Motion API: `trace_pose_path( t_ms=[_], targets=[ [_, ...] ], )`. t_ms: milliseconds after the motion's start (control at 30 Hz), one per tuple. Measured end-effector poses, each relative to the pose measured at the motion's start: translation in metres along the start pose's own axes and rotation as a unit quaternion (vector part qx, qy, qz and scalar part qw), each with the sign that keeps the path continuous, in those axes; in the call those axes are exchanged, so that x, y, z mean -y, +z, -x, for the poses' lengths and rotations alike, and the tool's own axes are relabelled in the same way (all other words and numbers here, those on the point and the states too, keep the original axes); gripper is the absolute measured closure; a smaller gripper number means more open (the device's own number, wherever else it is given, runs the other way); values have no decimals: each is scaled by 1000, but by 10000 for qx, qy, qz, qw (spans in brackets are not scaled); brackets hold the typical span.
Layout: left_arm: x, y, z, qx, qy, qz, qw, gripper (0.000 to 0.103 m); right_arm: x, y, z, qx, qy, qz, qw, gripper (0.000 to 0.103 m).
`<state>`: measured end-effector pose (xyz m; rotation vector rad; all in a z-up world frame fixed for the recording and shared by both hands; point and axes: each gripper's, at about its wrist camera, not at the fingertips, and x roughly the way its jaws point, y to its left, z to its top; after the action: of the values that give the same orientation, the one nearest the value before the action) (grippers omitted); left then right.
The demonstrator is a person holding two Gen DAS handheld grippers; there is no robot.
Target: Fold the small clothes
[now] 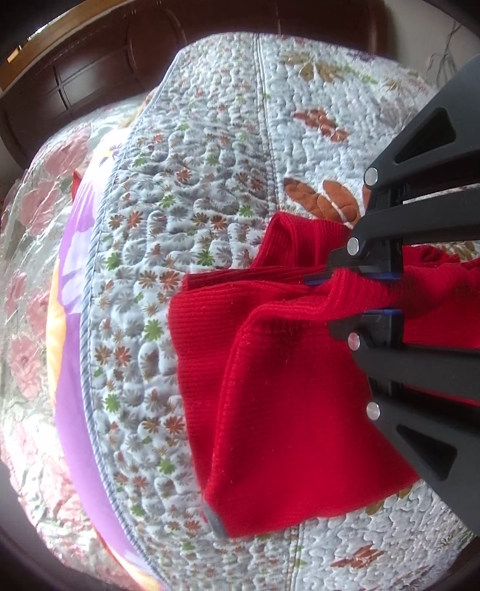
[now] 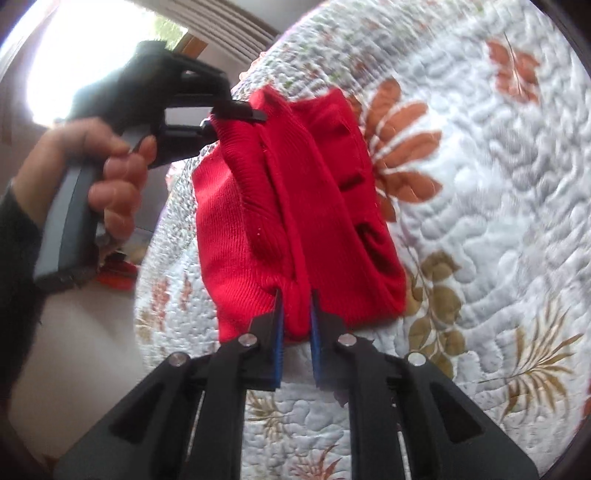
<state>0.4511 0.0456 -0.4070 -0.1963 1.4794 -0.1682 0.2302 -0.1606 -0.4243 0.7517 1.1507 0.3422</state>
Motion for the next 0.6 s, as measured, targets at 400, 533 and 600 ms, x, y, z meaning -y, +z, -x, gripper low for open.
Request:
trace_pose_path(
  t_ms=[400, 533, 600],
  targets=[
    [25, -5, -9, 267, 800, -140, 9963, 94, 46, 4, -5, -181, 849, -629, 9942, 94],
    [30, -7, -10, 283, 883, -29, 9957, 94, 54, 6, -5, -202, 940, -700, 9929, 94],
    [32, -7, -11, 290, 918, -29, 9954, 94, 56, 6, -2, -211, 961, -710, 9926, 95]
  ],
)
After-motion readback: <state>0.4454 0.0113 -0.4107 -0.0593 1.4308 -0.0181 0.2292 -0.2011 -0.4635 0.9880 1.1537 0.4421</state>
